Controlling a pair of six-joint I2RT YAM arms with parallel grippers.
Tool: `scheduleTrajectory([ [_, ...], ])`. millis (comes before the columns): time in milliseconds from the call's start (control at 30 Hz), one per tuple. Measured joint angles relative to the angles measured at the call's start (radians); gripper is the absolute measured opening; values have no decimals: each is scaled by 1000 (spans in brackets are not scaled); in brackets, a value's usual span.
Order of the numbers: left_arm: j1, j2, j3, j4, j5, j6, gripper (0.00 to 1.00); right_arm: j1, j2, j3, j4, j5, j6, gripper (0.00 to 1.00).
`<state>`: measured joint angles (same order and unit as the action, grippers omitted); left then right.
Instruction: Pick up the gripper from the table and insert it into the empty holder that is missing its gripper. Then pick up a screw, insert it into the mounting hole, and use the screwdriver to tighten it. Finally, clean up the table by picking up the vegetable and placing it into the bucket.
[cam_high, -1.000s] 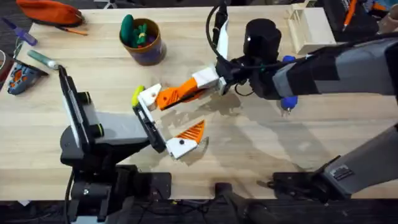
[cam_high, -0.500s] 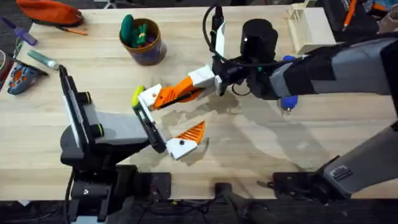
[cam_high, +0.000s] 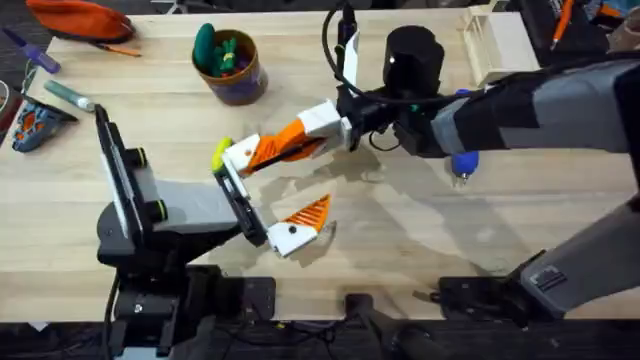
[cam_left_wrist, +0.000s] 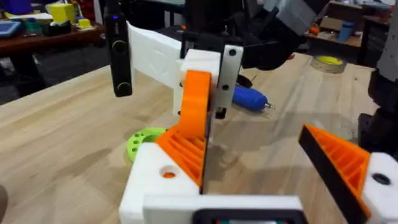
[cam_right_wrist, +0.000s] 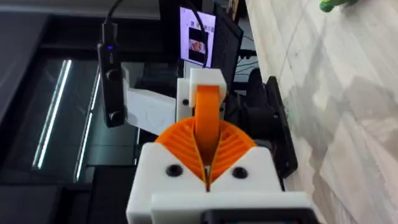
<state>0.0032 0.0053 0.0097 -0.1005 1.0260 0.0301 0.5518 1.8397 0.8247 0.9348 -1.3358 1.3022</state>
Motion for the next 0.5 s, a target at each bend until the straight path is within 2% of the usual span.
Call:
scheduleTrajectory([
  [500,0,0,0,0,-4,-4,985,21,19,9,4,21,0,9],
])
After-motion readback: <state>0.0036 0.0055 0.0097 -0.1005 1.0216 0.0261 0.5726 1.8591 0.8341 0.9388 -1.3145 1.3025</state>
